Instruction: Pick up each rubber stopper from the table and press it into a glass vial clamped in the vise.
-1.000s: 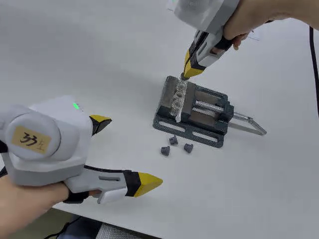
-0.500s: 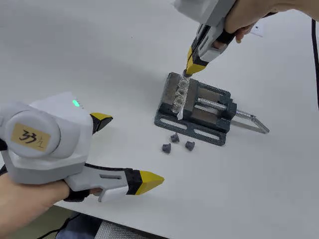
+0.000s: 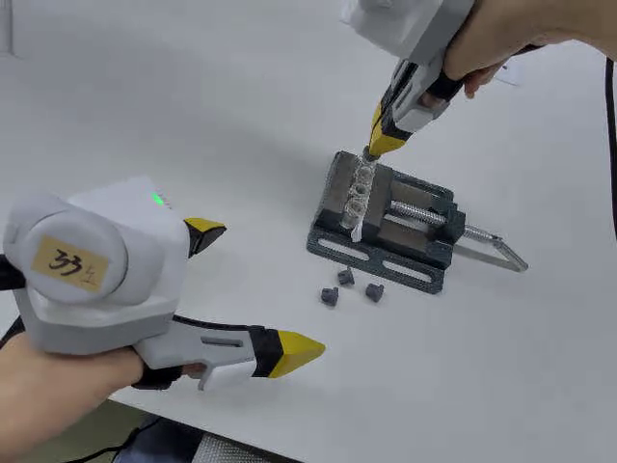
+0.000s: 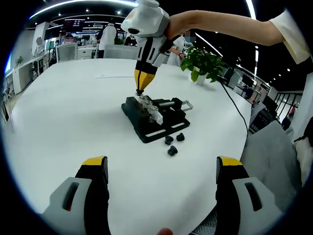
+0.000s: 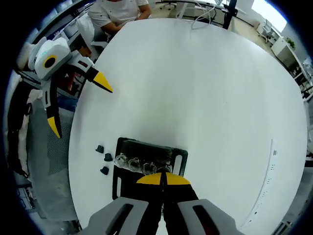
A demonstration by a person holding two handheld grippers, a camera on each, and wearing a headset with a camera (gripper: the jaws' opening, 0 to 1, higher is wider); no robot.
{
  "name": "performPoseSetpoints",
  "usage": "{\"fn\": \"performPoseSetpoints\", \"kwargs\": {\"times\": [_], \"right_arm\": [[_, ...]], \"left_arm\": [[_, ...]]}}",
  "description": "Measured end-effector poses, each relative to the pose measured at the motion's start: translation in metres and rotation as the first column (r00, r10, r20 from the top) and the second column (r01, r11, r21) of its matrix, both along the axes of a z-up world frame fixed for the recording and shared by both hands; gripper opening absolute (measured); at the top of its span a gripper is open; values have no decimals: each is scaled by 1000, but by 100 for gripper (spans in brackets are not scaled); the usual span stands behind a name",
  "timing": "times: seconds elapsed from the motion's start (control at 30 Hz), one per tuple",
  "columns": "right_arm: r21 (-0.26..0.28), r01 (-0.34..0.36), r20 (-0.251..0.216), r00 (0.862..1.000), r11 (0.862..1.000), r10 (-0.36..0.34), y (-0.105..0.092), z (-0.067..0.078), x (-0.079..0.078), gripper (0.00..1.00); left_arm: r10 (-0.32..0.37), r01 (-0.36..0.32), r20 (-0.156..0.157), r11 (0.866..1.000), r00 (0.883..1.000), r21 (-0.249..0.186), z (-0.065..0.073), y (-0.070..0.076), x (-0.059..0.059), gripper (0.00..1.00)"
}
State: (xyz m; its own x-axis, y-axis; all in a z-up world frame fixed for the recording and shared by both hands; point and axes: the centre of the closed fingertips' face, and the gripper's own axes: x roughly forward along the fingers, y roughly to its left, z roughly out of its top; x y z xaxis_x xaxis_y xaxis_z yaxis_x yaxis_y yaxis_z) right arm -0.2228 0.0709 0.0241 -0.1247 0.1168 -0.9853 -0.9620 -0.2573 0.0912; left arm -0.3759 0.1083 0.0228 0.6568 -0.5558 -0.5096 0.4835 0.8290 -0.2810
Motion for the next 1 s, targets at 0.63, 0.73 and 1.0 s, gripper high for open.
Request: {"fn": "performPoseSetpoints", "kwargs": {"times": [0.63, 0.73, 1.0], "right_arm": [[27, -4, 55, 999, 1000, 2, 0, 10, 3, 0], [54, 1, 55, 998, 999, -4, -2, 11, 0, 0], [116, 27, 52, 998, 993, -33, 0, 12, -2, 0]], "left_arm": [[-4, 2, 79, 1000, 997, 23, 42, 2, 5, 91], [-3, 1, 85, 1000, 996, 28, 43, 3, 5, 91], [-4, 2, 86, 999, 996, 33, 42, 3, 2, 91]]}}
